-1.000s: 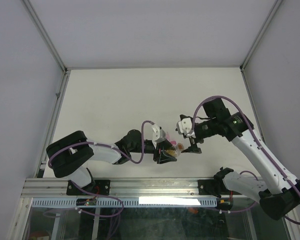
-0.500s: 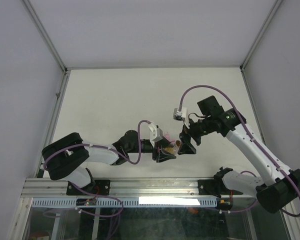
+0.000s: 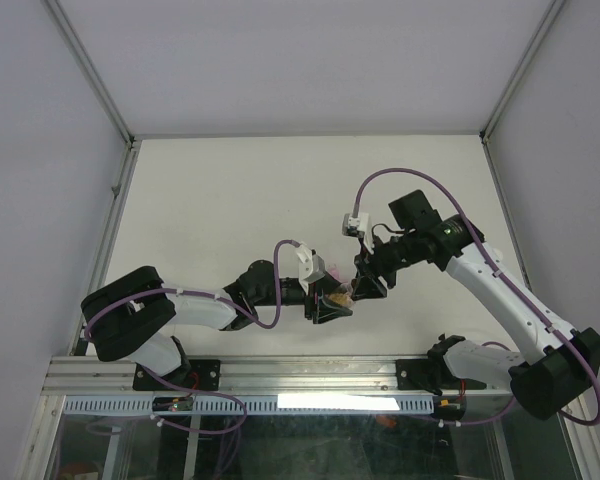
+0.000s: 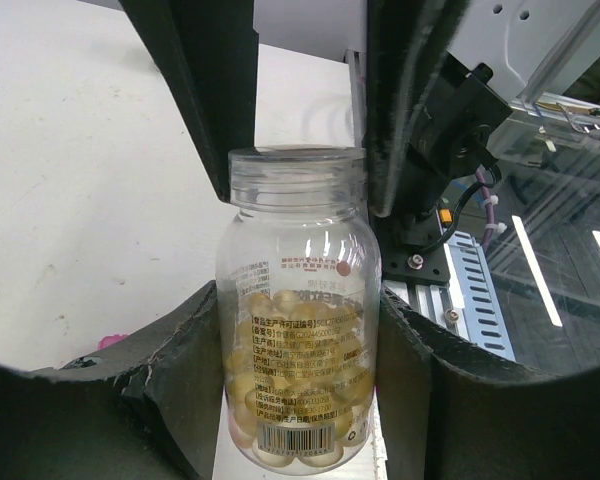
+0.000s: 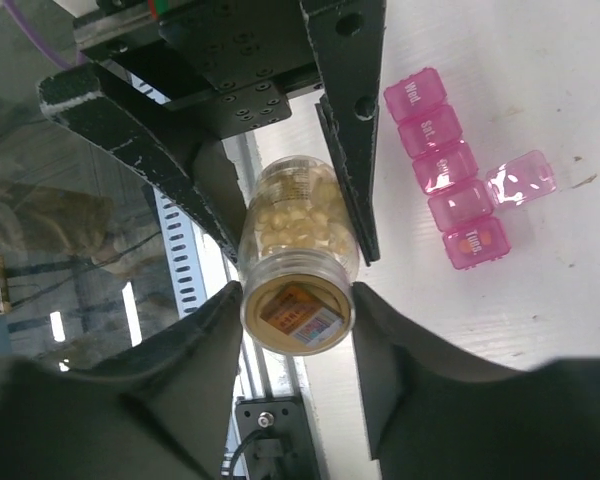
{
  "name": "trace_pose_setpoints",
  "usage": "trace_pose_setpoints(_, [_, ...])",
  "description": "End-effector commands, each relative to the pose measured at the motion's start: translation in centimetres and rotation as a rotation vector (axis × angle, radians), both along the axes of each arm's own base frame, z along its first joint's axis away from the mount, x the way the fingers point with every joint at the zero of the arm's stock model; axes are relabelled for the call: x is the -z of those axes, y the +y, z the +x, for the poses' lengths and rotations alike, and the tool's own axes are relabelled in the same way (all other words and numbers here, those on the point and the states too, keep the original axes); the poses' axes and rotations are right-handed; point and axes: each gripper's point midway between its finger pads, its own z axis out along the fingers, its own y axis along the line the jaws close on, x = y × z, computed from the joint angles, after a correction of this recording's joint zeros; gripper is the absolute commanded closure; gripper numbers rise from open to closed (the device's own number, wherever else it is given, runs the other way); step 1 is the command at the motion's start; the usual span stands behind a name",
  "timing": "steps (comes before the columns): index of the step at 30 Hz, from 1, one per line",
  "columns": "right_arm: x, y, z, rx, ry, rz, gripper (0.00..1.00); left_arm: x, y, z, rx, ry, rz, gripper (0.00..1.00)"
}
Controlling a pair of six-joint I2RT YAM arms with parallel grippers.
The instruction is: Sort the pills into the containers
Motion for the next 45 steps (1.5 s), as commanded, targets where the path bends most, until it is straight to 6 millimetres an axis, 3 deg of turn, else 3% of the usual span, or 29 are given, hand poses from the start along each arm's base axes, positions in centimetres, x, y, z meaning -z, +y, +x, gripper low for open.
trace_pose_setpoints(1, [-1.0, 0.8, 0.1, -0.021, -0.018, 0.051, 0.57, -2.7, -0.4, -0.1, -0.002, -0.039, -0.079, 1.00])
trace_pose_setpoints(6, [-1.5, 0.5, -1.0, -0.118, -0.080, 0.070, 0.86, -2.6, -0.4, -0.5, 0.018, -0.034, -0.078, 1.00])
trace_pose_setpoints(9, [-2.5, 0.2, -1.8, -0.262, -0.223, 0.112, 0.93, -2.6, -0.3, -1.0, 0.045, -0.026, -0.075, 1.00])
trace_pose_setpoints(12, [-3.0, -0.2, -2.1, -0.456, -0.465, 0.158, 0.92, -2.5, -0.4, -1.4, 0.074, -0.021, -0.073, 1.00])
trace_pose_setpoints(16, [-2.5, -0.8, -1.8, -0.669, -0.645, 0.135, 0.86, -2.3, -0.7, -1.8, 0.105, -0.009, -0.066, 1.00])
trace_pose_setpoints(20, [-2.6, -0.2, -0.8, -0.669, -0.686, 0.127, 0.80, -1.7, -1.1, -1.7, 0.112, 0.006, -0.049, 1.00])
trace_pose_setpoints(22, [-2.5, -0.1, -0.6, -0.635, -0.673, 0.126, 0.62, -1.7, -1.1, -1.7, 0.110, 0.005, -0.048, 1.00])
trace_pose_setpoints(23, [-2.6, 0.0, -0.5, -0.608, -0.669, 0.126, 0.43, -1.7, -1.0, -1.7, 0.107, 0.002, -0.047, 1.00])
trace_pose_setpoints(25, [-3.2, 0.0, -0.2, -0.510, -0.634, 0.114, 0.18, -1.7, -0.9, -1.6, 0.101, -0.001, -0.046, 1.00])
trace_pose_setpoints(27, [-4.2, -0.4, -0.3, -0.398, -0.581, 0.100, 0.07, -1.8, -0.9, -1.5, 0.093, -0.005, -0.047, 1.00])
trace_pose_setpoints(31, [-4.4, -1.3, -1.6, -0.236, -0.420, 0.081, 0.01, -1.7, -0.8, -1.3, 0.081, -0.005, -0.046, 1.00])
trace_pose_setpoints(36, [-2.6, -1.6, -2.9, -0.111, -0.214, 0.055, 0.01, -2.2, -0.9, -0.8, 0.052, -0.007, -0.061, 1.00])
trace_pose_setpoints(45, [-2.1, -0.4, -1.9, -0.023, -0.073, 0.061, 0.08, -2.9, -0.6, -0.7, 0.017, -0.008, -0.071, 1.00])
